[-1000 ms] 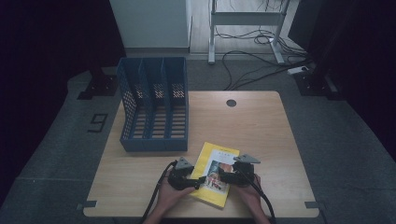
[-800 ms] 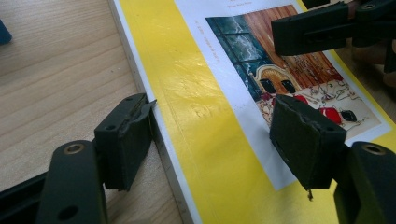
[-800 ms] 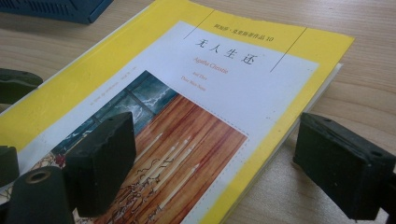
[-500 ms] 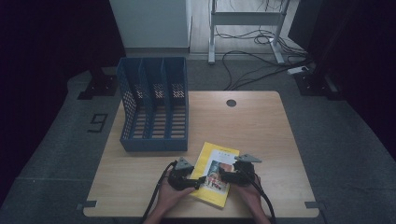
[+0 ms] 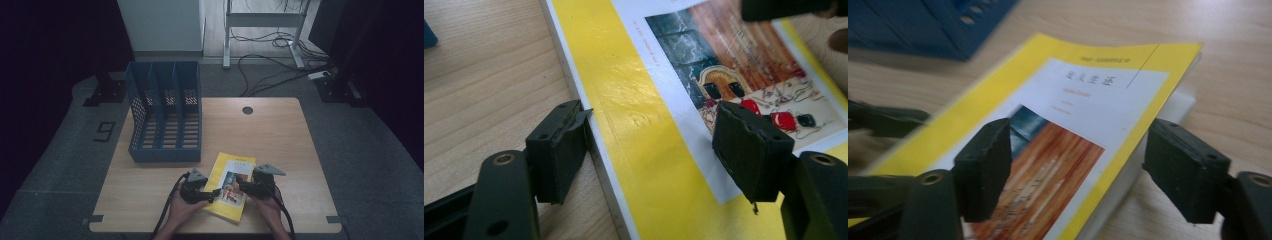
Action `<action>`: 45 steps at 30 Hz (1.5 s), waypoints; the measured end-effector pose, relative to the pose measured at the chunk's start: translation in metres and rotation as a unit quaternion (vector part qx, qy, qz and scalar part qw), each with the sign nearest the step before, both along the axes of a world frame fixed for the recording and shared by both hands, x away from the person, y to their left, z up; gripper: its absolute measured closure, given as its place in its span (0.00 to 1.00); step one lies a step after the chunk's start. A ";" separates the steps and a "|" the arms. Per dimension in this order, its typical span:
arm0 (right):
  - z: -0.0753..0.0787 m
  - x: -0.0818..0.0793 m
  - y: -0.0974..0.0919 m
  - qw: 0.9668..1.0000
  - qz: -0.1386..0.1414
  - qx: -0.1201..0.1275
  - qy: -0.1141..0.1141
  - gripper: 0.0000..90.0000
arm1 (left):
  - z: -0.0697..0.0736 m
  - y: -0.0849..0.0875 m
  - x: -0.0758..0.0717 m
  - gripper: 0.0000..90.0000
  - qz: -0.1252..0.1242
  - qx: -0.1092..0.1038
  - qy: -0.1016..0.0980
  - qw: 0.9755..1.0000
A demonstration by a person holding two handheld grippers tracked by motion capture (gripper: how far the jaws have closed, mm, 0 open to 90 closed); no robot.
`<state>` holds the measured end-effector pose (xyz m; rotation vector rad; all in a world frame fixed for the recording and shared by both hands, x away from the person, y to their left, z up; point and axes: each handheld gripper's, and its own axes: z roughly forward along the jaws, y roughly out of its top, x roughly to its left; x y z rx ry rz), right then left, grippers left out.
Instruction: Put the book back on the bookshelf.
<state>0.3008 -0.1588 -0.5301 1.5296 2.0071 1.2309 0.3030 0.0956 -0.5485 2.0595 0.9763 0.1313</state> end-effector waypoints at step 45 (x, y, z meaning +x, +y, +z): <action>-0.010 0.008 0.001 1.000 0.000 0.002 0.000 0.35 | 0.000 0.003 0.002 0.35 -0.003 -0.006 0.004 1.000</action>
